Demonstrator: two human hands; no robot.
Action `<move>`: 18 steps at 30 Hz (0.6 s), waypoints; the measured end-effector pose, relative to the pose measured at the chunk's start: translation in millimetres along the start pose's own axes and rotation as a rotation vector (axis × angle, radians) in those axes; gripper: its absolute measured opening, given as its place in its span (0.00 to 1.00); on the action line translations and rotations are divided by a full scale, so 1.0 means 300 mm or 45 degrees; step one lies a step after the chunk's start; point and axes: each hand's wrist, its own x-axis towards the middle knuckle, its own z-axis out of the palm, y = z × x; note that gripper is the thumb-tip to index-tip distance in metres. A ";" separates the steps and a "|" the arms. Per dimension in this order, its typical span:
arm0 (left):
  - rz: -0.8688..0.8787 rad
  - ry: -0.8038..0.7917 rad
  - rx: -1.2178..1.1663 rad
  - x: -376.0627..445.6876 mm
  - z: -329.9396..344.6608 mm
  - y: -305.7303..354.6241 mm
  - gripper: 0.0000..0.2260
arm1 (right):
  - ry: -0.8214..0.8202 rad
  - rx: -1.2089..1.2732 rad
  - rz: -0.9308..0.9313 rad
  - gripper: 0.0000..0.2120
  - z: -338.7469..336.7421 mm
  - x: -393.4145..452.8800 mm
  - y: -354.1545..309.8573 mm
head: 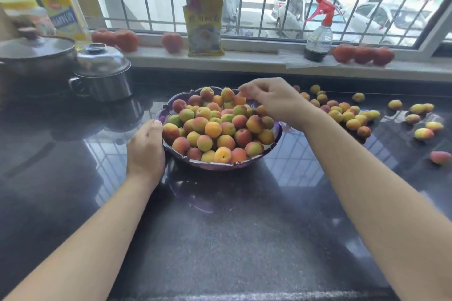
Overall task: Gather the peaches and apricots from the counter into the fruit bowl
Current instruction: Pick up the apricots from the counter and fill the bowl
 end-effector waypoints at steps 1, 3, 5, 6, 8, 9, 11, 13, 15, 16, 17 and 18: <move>0.008 0.000 0.007 0.000 0.001 -0.005 0.23 | 0.154 0.101 0.030 0.14 -0.021 0.000 0.036; 0.025 0.003 0.022 0.002 0.001 -0.017 0.23 | 0.439 0.108 0.121 0.13 -0.056 -0.008 0.139; 0.030 0.002 0.010 0.005 0.003 -0.023 0.23 | 0.596 -0.070 0.258 0.12 -0.064 -0.046 0.251; 0.027 0.003 0.000 0.007 0.005 -0.024 0.23 | 0.618 -0.183 0.310 0.13 -0.055 -0.074 0.303; 0.021 0.008 0.000 0.008 0.007 -0.024 0.24 | 0.590 -0.395 0.383 0.14 -0.027 -0.116 0.388; 0.020 0.008 0.004 0.008 0.008 -0.024 0.24 | 0.579 -0.463 0.399 0.15 -0.015 -0.125 0.408; 0.021 0.008 -0.003 0.011 0.009 -0.029 0.24 | 0.551 -0.523 0.368 0.19 -0.001 -0.104 0.416; 0.020 0.011 -0.022 0.012 0.009 -0.034 0.24 | 0.461 -0.643 0.363 0.23 0.006 -0.068 0.416; 0.006 0.016 -0.025 0.016 0.009 -0.037 0.23 | 0.415 -0.717 0.406 0.26 0.006 -0.031 0.425; 0.003 0.015 -0.022 0.018 0.009 -0.037 0.22 | 0.420 -0.739 0.427 0.26 0.008 -0.015 0.433; 0.005 0.010 -0.017 0.017 0.010 -0.033 0.20 | 0.432 -0.760 0.454 0.25 0.008 -0.002 0.438; 0.006 0.008 -0.011 0.016 0.010 -0.032 0.19 | 0.453 -0.779 0.488 0.25 0.009 0.010 0.441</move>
